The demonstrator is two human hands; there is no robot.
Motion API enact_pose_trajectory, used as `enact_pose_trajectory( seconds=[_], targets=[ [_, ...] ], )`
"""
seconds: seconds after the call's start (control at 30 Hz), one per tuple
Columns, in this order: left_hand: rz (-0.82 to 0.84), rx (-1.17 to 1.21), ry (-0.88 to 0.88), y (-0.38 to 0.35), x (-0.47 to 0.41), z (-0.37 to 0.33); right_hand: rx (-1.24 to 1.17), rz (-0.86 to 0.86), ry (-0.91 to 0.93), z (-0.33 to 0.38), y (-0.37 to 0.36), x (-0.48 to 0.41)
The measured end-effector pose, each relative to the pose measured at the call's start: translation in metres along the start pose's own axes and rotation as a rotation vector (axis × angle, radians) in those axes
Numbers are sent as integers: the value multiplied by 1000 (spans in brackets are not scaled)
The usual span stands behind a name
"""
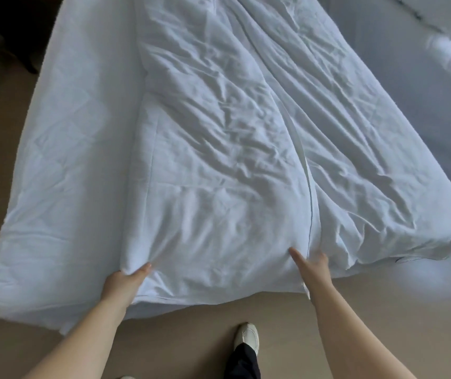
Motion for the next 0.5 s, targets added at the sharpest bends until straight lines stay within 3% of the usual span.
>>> enact_pose_trajectory(
  seconds=[0.13,0.33,0.5],
  targets=[
    [-129,8,-6,-14,22,-6,342,-10,-103,-2,9,-25],
    [-165,6,-160,-7,53,-35,131,70,81,27,21,-26],
    [0,505,-304,17,117,-63,108,-20,400,62,77,22]
  ],
)
Point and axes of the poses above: each hand's wrist, its own x-axis away from the middle knuckle, its own y-axis out of the back of the hand, z = x × y, the point moved 6 cm from there along -x, towards the middle knuckle, and after that the axes turned 9 degrees about x, right-handed, at the moved point
